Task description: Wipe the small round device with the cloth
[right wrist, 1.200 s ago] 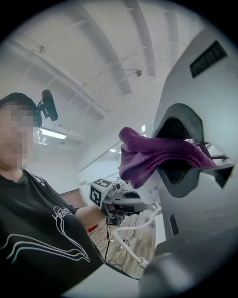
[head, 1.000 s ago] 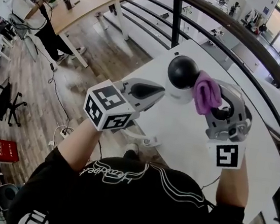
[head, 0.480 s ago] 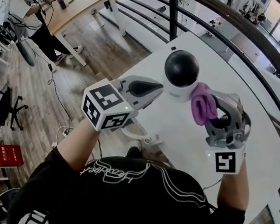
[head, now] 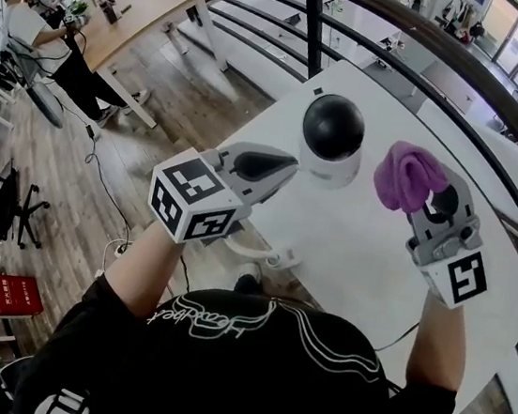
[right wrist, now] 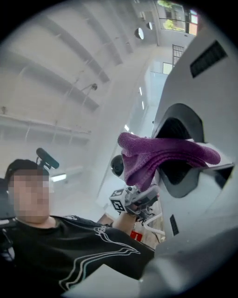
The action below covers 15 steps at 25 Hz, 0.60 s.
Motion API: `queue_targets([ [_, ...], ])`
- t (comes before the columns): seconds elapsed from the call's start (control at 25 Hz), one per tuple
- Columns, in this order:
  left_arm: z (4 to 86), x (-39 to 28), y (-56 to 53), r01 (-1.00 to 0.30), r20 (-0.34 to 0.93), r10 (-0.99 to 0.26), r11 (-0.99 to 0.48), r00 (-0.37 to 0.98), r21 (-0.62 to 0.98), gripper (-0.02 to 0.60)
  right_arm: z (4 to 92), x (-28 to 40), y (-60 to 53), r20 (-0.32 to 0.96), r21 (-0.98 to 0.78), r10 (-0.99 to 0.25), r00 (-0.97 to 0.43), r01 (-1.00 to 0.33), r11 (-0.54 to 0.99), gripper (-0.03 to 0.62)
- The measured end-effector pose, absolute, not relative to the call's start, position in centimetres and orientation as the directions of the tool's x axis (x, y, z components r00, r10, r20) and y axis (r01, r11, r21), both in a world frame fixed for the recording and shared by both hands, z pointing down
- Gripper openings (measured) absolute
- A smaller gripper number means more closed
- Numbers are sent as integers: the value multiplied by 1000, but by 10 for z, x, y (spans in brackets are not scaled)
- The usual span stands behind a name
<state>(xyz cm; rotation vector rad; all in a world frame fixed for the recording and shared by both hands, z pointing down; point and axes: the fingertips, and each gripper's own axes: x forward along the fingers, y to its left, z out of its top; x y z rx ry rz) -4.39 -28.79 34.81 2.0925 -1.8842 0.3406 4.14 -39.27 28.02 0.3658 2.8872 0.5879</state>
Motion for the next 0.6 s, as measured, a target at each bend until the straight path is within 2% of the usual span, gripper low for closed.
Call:
queue_targets([
  [0.28,344,-42,-278,-994,344,-933,-96,107,48,9,248,32,-395,-185,390,314,-931,223,893,61],
  [0.6,329,-42,-274,-996,321,-943,-85,91,34,8,215,0,-390,-192,352,467,-863,384,854,61],
])
